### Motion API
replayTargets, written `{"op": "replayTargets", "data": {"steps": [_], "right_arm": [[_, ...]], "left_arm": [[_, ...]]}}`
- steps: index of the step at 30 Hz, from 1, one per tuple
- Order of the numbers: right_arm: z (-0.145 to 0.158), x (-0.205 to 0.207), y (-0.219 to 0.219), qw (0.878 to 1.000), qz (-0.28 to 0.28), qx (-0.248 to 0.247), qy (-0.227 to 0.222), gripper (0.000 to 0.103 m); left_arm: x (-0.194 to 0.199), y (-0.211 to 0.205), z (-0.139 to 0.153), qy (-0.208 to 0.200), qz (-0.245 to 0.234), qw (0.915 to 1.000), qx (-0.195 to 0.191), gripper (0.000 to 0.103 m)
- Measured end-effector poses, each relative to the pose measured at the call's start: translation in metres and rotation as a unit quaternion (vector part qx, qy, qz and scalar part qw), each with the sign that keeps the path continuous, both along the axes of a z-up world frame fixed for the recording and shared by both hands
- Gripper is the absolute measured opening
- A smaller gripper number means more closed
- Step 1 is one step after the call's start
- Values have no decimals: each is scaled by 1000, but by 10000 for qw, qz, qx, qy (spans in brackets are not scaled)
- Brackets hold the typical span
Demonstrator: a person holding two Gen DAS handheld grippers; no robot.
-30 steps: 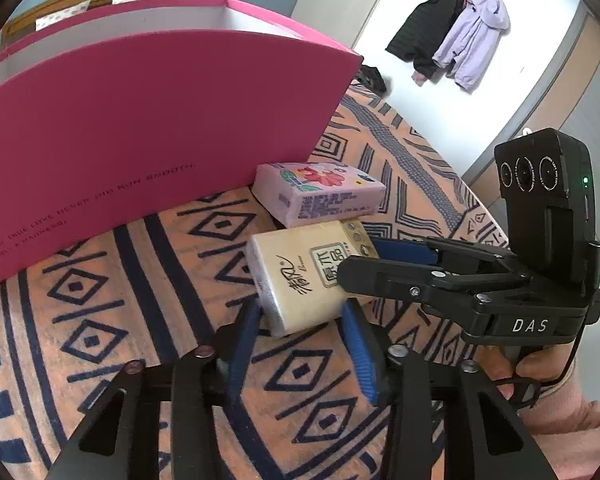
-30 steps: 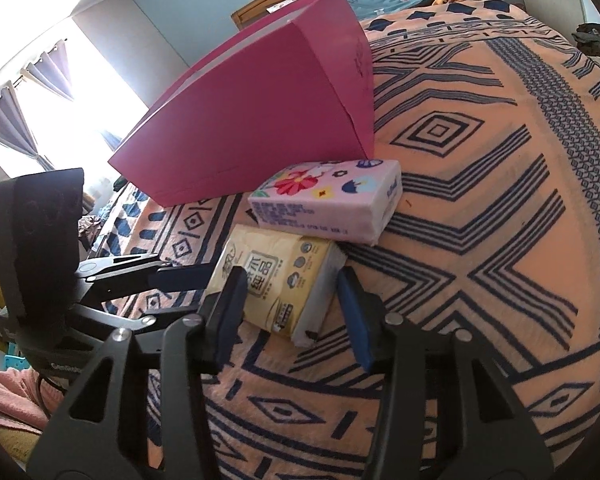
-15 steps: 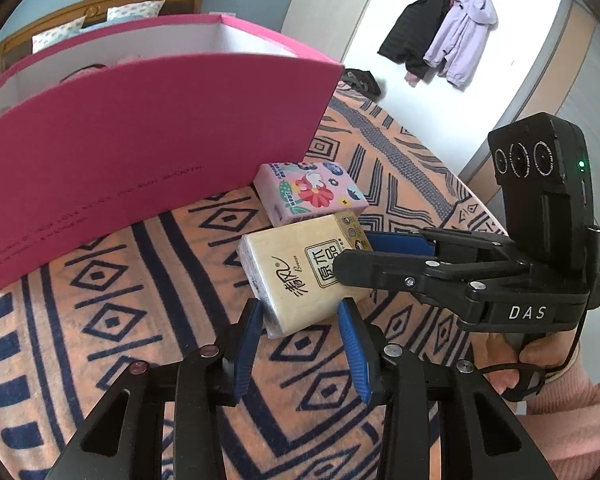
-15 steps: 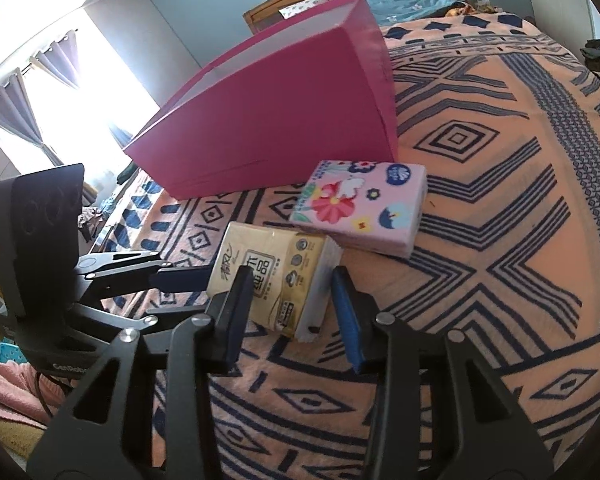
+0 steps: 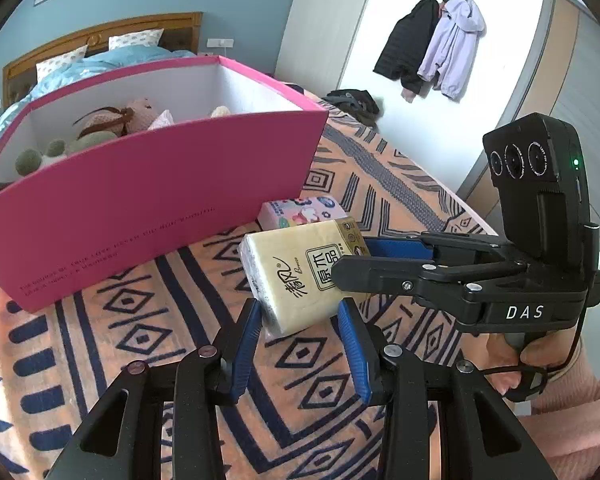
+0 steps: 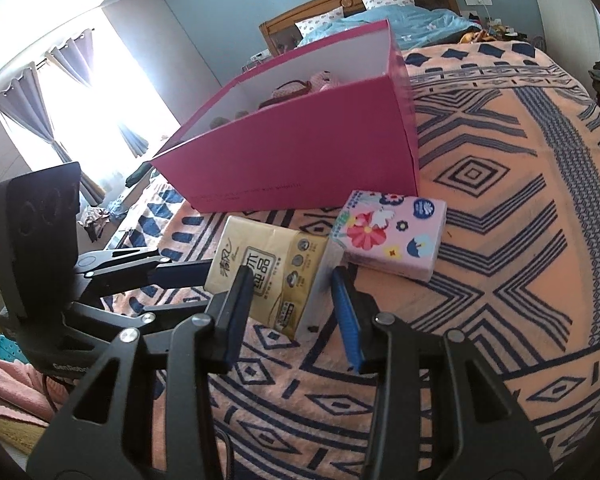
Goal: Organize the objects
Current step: 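Lift the tissue pack with the right tool over the pink box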
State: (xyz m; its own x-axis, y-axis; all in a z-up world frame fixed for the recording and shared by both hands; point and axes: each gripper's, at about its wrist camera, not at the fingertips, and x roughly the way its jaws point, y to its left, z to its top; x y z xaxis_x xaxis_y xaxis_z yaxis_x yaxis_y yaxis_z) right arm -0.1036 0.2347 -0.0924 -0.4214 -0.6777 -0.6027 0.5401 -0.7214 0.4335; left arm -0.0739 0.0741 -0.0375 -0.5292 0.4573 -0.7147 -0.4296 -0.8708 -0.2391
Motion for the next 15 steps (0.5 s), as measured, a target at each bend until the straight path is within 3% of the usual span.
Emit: {"op": "replayTargets", "data": {"steps": [15], "right_arm": [[19,-2,2,9996,-31,-50,267,44]], "left_arm": [[-1,-2,20,264,12,9996,-16,40]]}}
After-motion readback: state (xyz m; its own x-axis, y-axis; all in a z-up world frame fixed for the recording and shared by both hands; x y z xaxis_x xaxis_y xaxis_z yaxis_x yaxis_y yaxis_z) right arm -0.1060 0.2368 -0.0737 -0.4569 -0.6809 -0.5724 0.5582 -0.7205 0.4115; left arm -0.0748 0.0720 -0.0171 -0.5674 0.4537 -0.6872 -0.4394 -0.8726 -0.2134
